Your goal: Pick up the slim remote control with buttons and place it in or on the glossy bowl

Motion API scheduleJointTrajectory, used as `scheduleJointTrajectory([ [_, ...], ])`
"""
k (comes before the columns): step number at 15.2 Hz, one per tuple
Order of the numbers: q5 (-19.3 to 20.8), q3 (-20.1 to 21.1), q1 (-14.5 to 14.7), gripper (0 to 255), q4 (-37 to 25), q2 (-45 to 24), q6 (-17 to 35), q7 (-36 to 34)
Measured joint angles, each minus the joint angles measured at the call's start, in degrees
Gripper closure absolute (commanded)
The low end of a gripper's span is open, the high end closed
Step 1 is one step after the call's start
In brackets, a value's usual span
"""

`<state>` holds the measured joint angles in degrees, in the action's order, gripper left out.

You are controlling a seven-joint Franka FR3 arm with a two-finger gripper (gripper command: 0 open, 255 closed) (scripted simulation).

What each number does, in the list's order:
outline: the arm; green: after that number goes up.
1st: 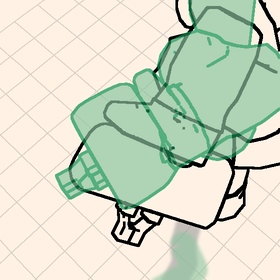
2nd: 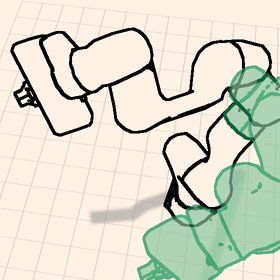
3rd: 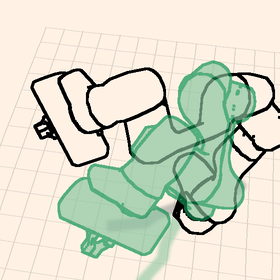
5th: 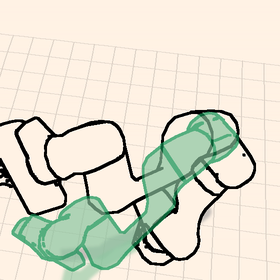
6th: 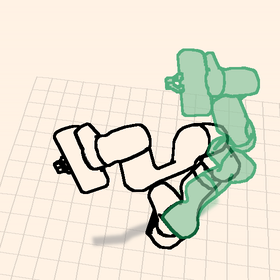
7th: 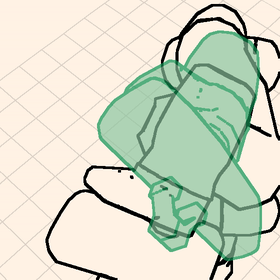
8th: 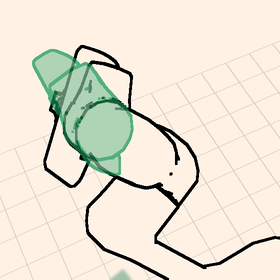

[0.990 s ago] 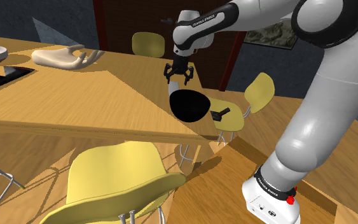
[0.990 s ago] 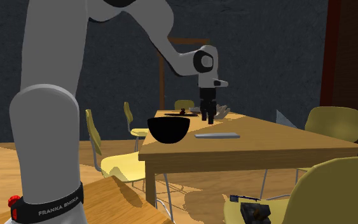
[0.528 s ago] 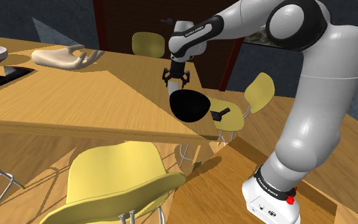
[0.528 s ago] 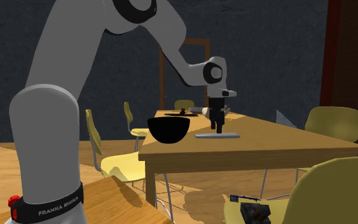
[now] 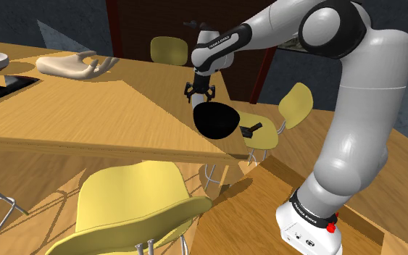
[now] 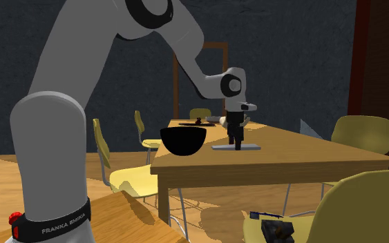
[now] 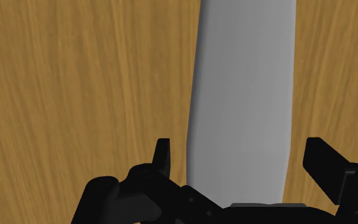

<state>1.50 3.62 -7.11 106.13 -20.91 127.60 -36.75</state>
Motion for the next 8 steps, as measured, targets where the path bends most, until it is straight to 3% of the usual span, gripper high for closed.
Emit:
scheduleJointTrajectory([
  [3, 0.0, 0.0, 0.0, 0, 0.0, 0.0, 0.0, 0.0],
  [4, 0.0, 0.0, 0.0, 255, 0.0, 0.0, 0.0, 0.0],
  [8, 0.0, 0.0, 0.0, 255, 0.0, 0.0, 0.0, 0.0],
])
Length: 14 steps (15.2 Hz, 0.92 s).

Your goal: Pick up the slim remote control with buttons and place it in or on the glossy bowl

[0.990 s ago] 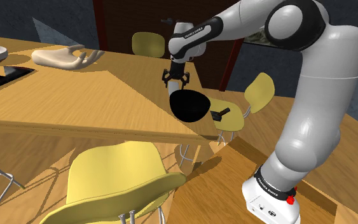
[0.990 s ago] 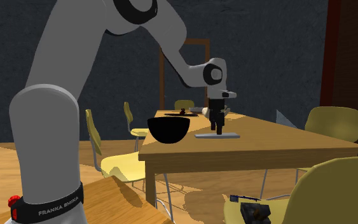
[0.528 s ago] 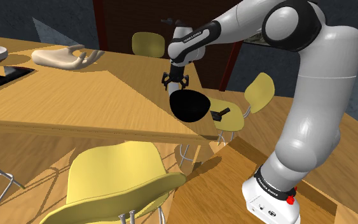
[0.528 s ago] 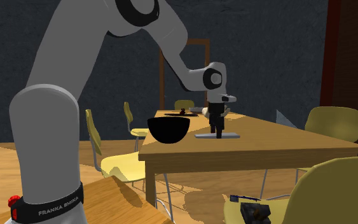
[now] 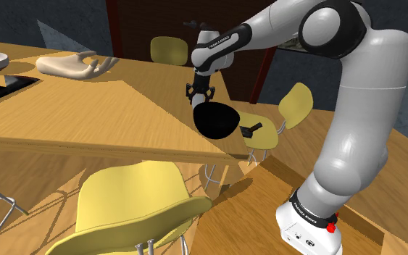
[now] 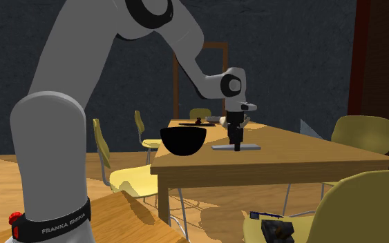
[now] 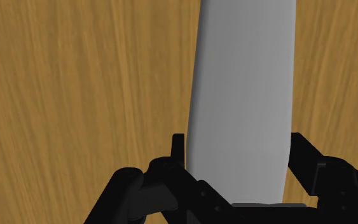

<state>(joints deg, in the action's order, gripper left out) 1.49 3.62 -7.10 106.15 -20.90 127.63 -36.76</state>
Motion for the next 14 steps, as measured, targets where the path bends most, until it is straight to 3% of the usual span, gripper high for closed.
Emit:
scheduleJointTrajectory([
  [6, 0.0, 0.0, 0.0, 255, 0.0, 0.0, 0.0, 0.0],
  [14, -0.2, 0.1, -0.1, 255, -2.0, 2.4, -4.4, 0.2],
])
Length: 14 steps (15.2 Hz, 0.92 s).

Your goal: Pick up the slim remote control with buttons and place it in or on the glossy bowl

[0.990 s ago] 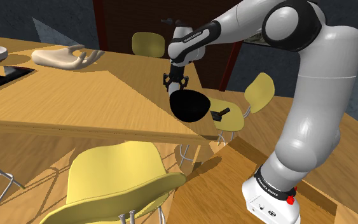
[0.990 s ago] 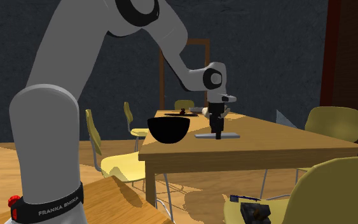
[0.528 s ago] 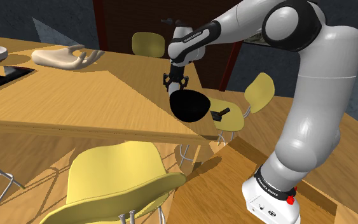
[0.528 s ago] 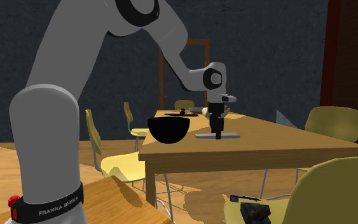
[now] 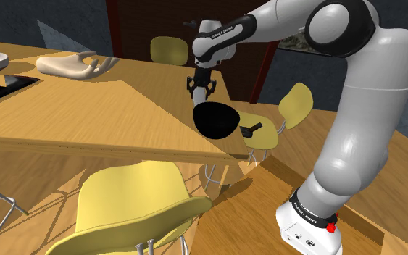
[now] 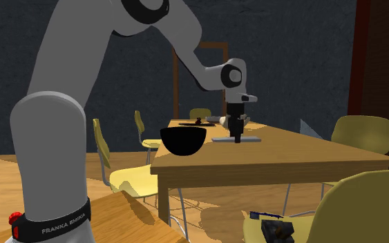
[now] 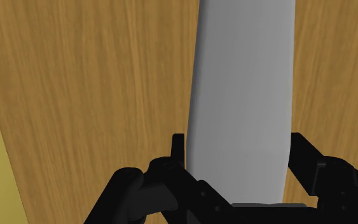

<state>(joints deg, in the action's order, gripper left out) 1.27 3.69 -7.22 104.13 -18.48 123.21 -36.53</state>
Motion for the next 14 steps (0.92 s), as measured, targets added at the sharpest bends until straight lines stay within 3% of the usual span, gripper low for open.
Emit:
scheduleJointTrajectory([
  [14, -0.3, 0.2, 0.1, 255, -5.9, 3.8, -9.7, 0.0],
])
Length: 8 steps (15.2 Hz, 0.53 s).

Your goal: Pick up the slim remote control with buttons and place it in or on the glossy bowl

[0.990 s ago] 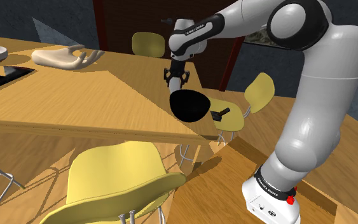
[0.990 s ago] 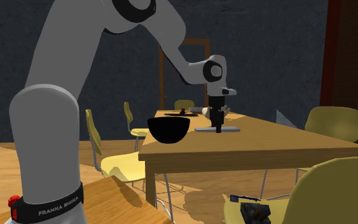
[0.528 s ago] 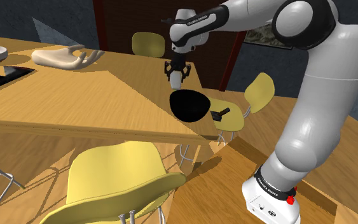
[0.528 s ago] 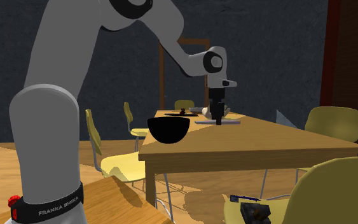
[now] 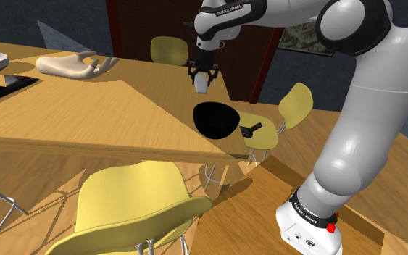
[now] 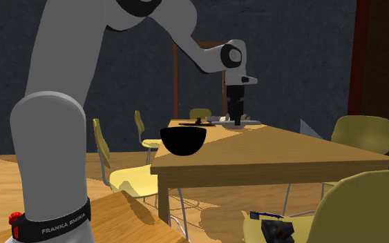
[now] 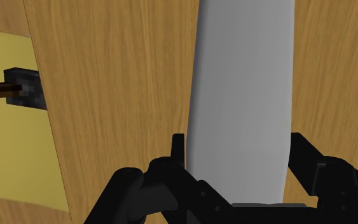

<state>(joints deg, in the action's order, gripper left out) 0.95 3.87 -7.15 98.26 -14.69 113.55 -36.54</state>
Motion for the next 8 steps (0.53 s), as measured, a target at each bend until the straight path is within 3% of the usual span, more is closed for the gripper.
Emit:
scheduleJointTrajectory([
  [8, -0.1, 0.0, -0.1, 255, -4.5, 1.2, -5.7, 0.2],
])
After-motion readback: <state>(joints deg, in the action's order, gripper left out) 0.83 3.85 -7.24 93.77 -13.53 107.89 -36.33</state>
